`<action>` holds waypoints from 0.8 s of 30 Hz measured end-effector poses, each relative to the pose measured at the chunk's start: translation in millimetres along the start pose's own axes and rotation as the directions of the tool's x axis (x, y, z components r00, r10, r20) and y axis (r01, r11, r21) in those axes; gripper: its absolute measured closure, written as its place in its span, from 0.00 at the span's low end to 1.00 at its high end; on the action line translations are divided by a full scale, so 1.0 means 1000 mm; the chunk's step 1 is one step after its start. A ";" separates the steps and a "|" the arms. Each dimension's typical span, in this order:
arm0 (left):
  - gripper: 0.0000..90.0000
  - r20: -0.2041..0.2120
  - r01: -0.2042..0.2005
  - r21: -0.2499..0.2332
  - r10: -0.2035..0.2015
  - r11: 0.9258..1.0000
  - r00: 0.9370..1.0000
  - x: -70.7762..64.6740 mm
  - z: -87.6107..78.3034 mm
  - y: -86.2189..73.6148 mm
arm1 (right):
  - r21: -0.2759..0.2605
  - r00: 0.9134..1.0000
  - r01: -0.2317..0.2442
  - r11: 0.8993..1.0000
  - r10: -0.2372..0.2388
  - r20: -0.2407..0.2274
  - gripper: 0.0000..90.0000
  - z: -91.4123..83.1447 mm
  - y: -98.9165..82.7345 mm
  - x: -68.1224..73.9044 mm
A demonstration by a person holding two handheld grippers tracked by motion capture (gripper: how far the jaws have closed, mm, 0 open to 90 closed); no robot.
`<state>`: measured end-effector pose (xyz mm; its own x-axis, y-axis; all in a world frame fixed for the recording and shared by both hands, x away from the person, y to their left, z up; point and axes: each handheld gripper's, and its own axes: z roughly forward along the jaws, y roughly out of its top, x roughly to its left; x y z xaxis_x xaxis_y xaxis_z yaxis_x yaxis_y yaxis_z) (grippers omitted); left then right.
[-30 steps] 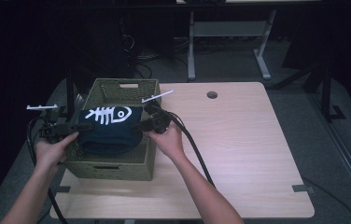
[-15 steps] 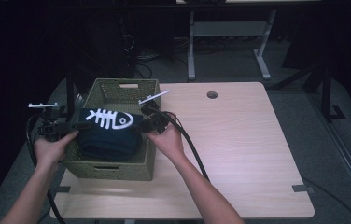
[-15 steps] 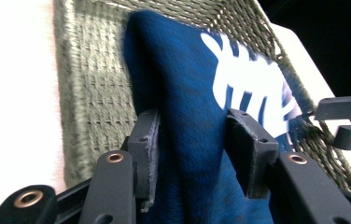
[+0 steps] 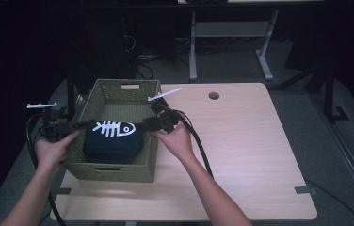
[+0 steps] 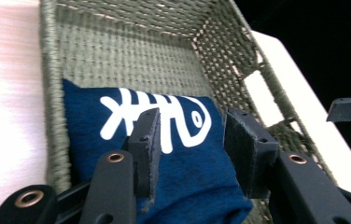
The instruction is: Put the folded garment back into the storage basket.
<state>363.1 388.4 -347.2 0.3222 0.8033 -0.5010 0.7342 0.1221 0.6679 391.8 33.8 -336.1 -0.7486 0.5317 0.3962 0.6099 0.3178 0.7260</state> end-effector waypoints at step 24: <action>0.60 0.114 -0.075 -0.004 0.075 0.997 0.991 -0.057 0.014 -0.003 | -0.095 0.998 -0.057 0.994 0.053 -0.043 0.55 -0.064 -0.029 -0.033</action>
<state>350.5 334.2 -328.4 0.4424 0.7383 -0.5091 0.7059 0.0636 0.7055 381.9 -43.2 -334.0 -0.7260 0.5131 0.4578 0.6236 0.2108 0.7527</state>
